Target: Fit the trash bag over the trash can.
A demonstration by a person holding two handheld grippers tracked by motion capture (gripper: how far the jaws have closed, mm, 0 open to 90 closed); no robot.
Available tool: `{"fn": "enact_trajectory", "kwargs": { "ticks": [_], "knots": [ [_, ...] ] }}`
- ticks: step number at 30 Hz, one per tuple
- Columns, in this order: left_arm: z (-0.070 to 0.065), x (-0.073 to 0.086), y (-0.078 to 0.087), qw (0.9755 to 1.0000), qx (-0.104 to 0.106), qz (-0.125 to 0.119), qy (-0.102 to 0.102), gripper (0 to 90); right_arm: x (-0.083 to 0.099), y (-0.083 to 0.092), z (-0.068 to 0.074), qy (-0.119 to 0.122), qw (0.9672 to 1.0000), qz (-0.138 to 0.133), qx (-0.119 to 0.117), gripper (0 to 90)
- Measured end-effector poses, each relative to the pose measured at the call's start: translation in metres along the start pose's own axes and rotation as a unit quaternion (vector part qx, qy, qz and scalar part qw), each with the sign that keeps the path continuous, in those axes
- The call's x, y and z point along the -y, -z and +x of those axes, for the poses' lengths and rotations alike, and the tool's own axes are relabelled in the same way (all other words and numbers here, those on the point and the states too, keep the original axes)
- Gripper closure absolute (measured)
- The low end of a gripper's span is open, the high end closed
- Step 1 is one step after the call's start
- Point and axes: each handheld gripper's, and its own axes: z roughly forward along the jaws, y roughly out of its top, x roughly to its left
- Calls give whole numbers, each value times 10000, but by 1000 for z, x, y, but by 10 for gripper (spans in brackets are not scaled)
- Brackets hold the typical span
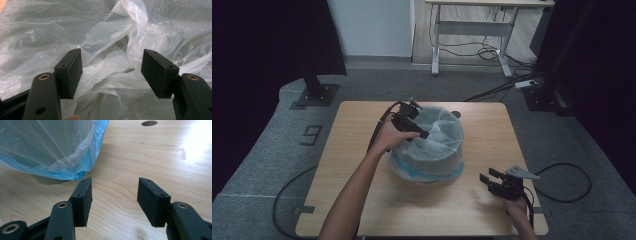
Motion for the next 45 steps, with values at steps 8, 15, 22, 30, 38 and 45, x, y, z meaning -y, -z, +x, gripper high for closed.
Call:
{"fn": "enact_trajectory", "kwargs": {
  "ticks": [8, 15, 22, 30, 38, 45],
  "knots": [
    [-4, 11, 23, 9966, 298, -754, -117, 310, 0, 3, -2, -14, 10000, -29, 36, 440],
    [-5, 34, 49, 9914, 380, -1217, -291, 297, -1, 3, -1, -12, 10000, -25, 57, 438],
    [-4, 64, 69, 9869, 393, -1518, -390, 294, 0, 1, 0, 6, 10000, 23, 73, 433],
    [3, 90, 72, 9862, 374, -1574, -365, 292, 1, 0, 1, 30, 9999, 50, 83, 433],
    [5, 116, 72, 9851, 396, -1646, -317, 290, 1, -1, 0, 40, 9998, 81, 152, 423],
    [13, 142, 71, 9846, 334, -1713, -85, 286, 2, -1, -1, 26, 9999, 106, 129, 422]
  ]
}}
